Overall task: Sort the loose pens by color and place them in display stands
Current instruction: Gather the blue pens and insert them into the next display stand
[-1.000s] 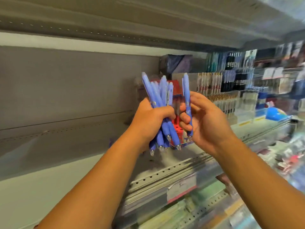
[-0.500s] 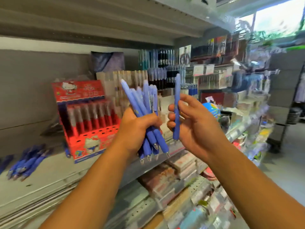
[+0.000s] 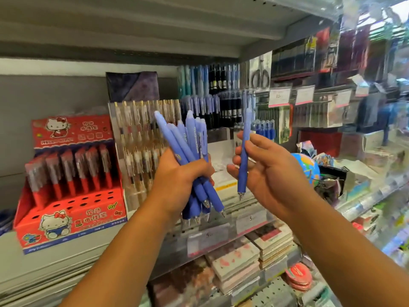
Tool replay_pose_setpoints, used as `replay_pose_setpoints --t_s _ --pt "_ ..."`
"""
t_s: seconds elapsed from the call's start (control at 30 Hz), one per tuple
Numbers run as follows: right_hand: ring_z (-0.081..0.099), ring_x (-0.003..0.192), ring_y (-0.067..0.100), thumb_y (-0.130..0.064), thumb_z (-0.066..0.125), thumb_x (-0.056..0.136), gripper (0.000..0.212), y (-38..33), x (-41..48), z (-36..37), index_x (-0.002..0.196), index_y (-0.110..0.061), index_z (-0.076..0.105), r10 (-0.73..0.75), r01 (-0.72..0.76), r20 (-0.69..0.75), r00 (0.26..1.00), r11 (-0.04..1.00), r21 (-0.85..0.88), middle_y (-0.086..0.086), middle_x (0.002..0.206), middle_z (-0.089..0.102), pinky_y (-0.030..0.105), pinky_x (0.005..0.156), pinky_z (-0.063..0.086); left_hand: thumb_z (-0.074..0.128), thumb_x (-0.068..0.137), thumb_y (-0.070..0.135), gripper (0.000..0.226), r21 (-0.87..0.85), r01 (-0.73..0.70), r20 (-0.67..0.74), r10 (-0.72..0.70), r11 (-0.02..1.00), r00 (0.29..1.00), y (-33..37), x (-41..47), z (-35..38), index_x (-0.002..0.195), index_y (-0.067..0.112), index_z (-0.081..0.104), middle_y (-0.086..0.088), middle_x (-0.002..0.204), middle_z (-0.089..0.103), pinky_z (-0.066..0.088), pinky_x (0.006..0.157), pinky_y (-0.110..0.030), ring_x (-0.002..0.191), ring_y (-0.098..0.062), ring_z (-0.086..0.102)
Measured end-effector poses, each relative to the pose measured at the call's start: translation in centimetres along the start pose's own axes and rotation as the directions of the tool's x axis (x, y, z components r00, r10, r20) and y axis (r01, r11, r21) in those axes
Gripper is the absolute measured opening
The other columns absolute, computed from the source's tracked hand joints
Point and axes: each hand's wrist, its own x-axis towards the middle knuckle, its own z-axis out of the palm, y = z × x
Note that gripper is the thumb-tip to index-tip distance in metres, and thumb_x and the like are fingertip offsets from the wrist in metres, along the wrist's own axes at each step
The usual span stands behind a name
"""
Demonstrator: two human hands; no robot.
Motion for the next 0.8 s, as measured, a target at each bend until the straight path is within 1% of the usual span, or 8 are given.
replay_pose_setpoints --t_s 0.1,0.2,0.3,0.4,0.47,0.53,0.67,0.8 --pt "0.064 0.065 0.021 -0.004 0.050 0.097 0.014 0.5 3.0 -1.3 0.099 -0.005 0.063 -0.033 0.034 0.028 0.999 0.998 -0.045 0.005 0.070 0.064 0.034 0.070 0.059 0.065 0.065 0.005 0.026 0.032 -0.027 -0.036 0.028 0.999 0.999 -0.1 2.3 -0.1 0.089 0.006 0.055 -0.010 0.052 0.057 0.047 0.040 -0.029 0.041 -0.025 0.053" --pt "0.067 0.070 0.020 -0.003 0.055 0.095 0.010 0.6 6.2 -2.0 0.094 -0.008 0.063 -0.104 0.120 0.073 0.992 0.959 -0.258 0.005 0.074 0.069 0.028 0.067 0.056 0.062 0.075 -0.003 0.021 0.053 -0.075 -0.067 0.078 0.996 0.995 0.3 4.4 -0.4 0.092 0.002 0.051 -0.011 0.048 0.054 0.044 0.036 -0.028 0.035 -0.026 0.048" --pt "0.067 0.070 0.016 -0.001 0.061 0.091 0.009 0.8 9.5 -2.4 0.093 -0.010 0.062 -0.159 0.197 0.129 0.979 0.906 -0.374 0.012 0.080 0.068 0.026 0.063 0.056 0.061 0.080 -0.007 0.022 0.093 -0.102 -0.103 0.112 0.990 0.988 0.4 6.0 -0.5 0.096 0.002 0.050 -0.009 0.046 0.053 0.042 0.034 -0.028 0.031 -0.027 0.044" --pt "0.067 0.067 0.012 -0.002 0.064 0.091 0.020 1.6 12.8 -2.7 0.107 -0.011 0.057 -0.200 0.267 0.186 0.962 0.828 -0.493 0.003 0.075 0.065 0.027 0.062 0.057 0.066 0.076 -0.002 0.028 0.122 -0.082 -0.137 0.099 0.989 0.986 -0.2 7.2 -0.6 0.099 0.003 0.051 -0.012 0.049 0.055 0.044 0.036 -0.029 0.034 -0.029 0.045" --pt "0.070 0.073 0.014 -0.005 0.065 0.091 0.041 2.5 15.0 -2.9 0.126 -0.017 0.048 -0.214 0.314 0.236 0.948 0.751 -0.581 0.005 0.085 0.064 0.027 0.063 0.058 0.067 0.073 0.003 0.031 0.129 -0.069 -0.166 0.090 0.989 0.982 -0.8 7.5 -0.4 0.100 0.004 0.051 -0.015 0.051 0.055 0.047 0.039 -0.034 0.037 -0.034 0.050" --pt "0.070 0.079 0.020 -0.008 0.067 0.090 0.056 3.3 16.9 -3.3 0.134 -0.028 0.039 -0.215 0.350 0.281 0.935 0.683 -0.641 0.008 0.090 0.063 0.032 0.066 0.061 0.067 0.075 0.002 0.028 0.145 -0.064 -0.212 0.094 0.987 0.973 -1.5 7.7 -0.1 0.098 0.004 0.051 -0.013 0.052 0.057 0.048 0.040 -0.036 0.039 -0.035 0.054" --pt "0.068 0.081 0.024 -0.012 0.070 0.089 0.057 5.2 19.6 -4.1 0.130 -0.034 0.039 -0.187 0.394 0.356 0.915 0.604 -0.693 0.004 0.087 0.063 0.048 0.074 0.059 0.067 0.082 0.001 0.034 0.213 -0.001 -0.306 0.068 0.977 0.949 -3.2 7.4 0.5 0.111 0.005 0.051 -0.011 0.057 0.062 0.050 0.042 -0.037 0.045 -0.038 0.059" --pt "0.067 0.075 0.019 -0.011 0.071 0.087 0.054 6.8 20.5 -4.9 0.128 -0.030 0.042 -0.199 0.421 0.388 0.900 0.628 -0.655 0.000 0.079 0.061 0.048 0.069 0.060 0.066 0.086 -0.002 0.048 0.270 0.038 -0.373 0.068 0.962 0.925 -4.6 7.0 0.7 0.129 -0.004 0.045 -0.006 0.061 0.064 0.052 0.045 -0.038 0.049 -0.037 0.061"
